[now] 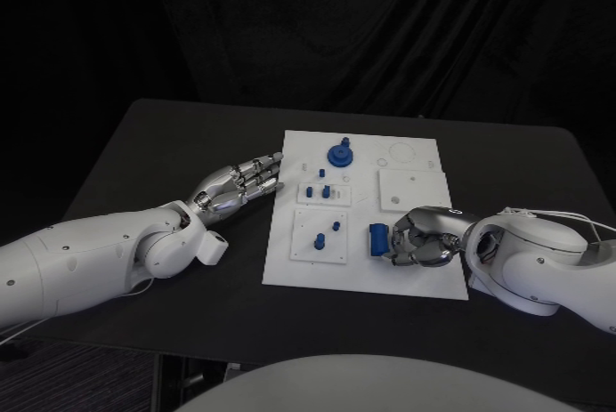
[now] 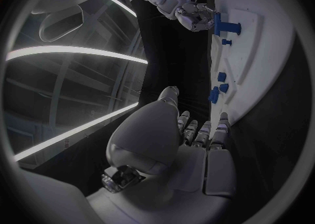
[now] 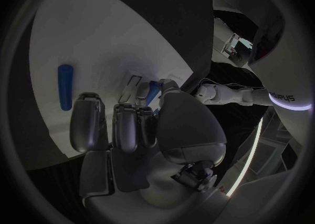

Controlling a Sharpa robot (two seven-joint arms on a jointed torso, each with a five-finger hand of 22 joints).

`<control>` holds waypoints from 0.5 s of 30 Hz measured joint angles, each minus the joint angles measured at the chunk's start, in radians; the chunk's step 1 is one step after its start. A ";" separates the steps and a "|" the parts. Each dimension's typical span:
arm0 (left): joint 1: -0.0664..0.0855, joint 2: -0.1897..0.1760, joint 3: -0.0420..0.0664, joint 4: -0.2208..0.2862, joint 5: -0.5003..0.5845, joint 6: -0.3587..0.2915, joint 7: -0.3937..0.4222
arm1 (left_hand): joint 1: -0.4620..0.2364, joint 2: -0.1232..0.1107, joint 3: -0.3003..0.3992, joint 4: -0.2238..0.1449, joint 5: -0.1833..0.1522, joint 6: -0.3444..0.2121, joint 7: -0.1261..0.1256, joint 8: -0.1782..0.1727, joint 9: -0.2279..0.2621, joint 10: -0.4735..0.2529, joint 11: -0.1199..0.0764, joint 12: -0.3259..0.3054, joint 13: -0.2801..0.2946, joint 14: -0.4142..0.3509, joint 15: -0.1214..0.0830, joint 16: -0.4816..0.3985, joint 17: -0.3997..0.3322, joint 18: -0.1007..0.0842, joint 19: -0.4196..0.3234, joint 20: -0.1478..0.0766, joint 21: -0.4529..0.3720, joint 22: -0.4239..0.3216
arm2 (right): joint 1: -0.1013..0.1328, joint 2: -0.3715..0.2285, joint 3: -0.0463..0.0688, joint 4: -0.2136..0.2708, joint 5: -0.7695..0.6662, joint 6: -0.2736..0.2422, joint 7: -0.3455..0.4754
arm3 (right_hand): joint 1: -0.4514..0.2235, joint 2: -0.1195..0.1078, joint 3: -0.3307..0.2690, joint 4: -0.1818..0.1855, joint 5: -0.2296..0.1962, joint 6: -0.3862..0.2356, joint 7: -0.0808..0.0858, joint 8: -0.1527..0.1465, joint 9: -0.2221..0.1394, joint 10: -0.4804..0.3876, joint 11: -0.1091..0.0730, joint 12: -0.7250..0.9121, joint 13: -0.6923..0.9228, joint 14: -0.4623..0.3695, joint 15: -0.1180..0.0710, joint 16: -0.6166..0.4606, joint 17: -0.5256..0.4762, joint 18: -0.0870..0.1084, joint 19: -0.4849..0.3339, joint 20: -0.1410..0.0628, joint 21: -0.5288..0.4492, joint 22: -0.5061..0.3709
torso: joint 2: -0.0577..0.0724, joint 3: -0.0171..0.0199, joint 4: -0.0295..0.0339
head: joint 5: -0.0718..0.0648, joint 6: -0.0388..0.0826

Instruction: Assemble the parts on the task board

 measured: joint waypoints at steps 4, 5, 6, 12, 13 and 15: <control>0.000 -0.001 0.000 0.000 0.000 0.000 0.000 | 0.000 0.000 0.000 0.000 0.000 0.004 0.004 0.000 0.001 0.000 0.000 0.000 0.000 0.000 0.000 0.000 0.000 0.000 0.000 0.000 0.004 0.000 | 0.000 -0.009 0.000 0.008 0.000 -0.010 0.002 | -0.036 -0.010 0.001 -0.001 -0.054 0.000 0.000 0.006 0.003 0.000 0.000 0.000 0.000 0.000 0.000 0.000 0.000 0.000 0.000 0.000 0.000 0.000 | 0.000 0.0000 -0.0007 | 0.002 0.000; 0.000 -0.001 0.000 0.000 0.000 0.000 0.000 | 0.000 0.000 0.000 0.000 0.000 0.004 0.004 0.000 0.001 0.000 0.000 0.000 0.000 0.000 0.000 0.000 0.000 0.000 0.000 0.000 0.004 0.000 | 0.000 -0.012 0.000 0.010 0.000 -0.014 0.003 | -0.047 -0.013 0.001 -0.001 -0.070 0.000 0.000 0.011 0.005 0.000 0.000 0.000 0.000 0.000 0.000 0.000 0.000 0.000 0.000 0.000 0.000 0.000 | 0.000 0.0000 -0.0008 | 0.002 0.000; -0.001 -0.002 0.000 0.000 0.000 0.000 0.000 | 0.000 0.000 0.000 0.000 0.000 0.004 0.004 0.000 0.001 0.000 0.000 0.000 0.000 0.000 0.000 0.000 0.000 0.000 0.000 0.000 0.004 0.000 | 0.000 -0.017 0.000 0.015 -0.001 -0.021 0.004 | -0.057 -0.017 0.001 -0.001 -0.087 0.000 0.000 0.011 0.005 0.000 0.000 0.000 0.000 0.000 0.000 0.000 0.000 0.000 0.000 0.000 0.000 0.000 | 0.000 0.0000 -0.0008 | 0.002 0.000; -0.001 -0.005 0.000 0.002 0.000 0.000 0.000 | 0.000 0.000 0.000 0.000 0.000 0.006 0.006 0.002 0.001 0.000 0.000 0.000 0.000 -0.004 0.004 0.000 0.000 0.000 0.002 0.002 0.004 0.000 | 0.000 -0.056 0.000 0.041 -0.001 -0.065 0.011 | -0.107 -0.048 0.001 -0.001 -0.394 0.005 0.005 0.018 0.010 -0.001 -0.010 0.000 0.000 0.000 0.000 0.000 0.000 0.000 0.000 0.000 0.000 0.000 | 0.000 0.0000 -0.0006 | 0.003 0.000; -0.002 -0.006 0.000 0.002 0.000 0.000 0.000 | 0.000 0.000 0.000 0.000 0.000 0.007 0.007 0.004 0.001 0.000 0.000 0.000 0.000 -0.004 0.004 0.000 0.000 0.000 0.004 0.004 0.004 0.000 | 0.003 -0.067 0.000 0.047 -0.001 -0.074 0.012 | -0.113 -0.054 0.004 0.002 -0.439 0.005 0.005 0.018 0.010 -0.001 -0.010 0.000 0.000 0.000 0.000 0.000 0.000 0.000 0.000 0.000 0.000 0.000 | 0.000 0.0001 -0.0006 | 0.003 0.000; -0.002 -0.007 0.000 0.003 0.000 0.000 0.001 | 0.000 0.000 0.000 0.000 0.000 0.008 0.008 0.004 0.002 0.000 0.000 0.000 0.001 -0.004 0.004 0.000 0.000 0.000 0.004 0.004 0.004 0.000 | 0.013 -0.084 -0.001 0.055 -0.001 -0.086 0.012 | -0.131 -0.060 0.006 0.003 -0.510 0.005 0.005 0.018 0.008 -0.001 -0.010 0.000 0.000 0.000 0.000 0.000 0.000 0.000 0.000 0.000 0.000 0.000 | 0.000 0.0001 -0.0005 | 0.003 0.000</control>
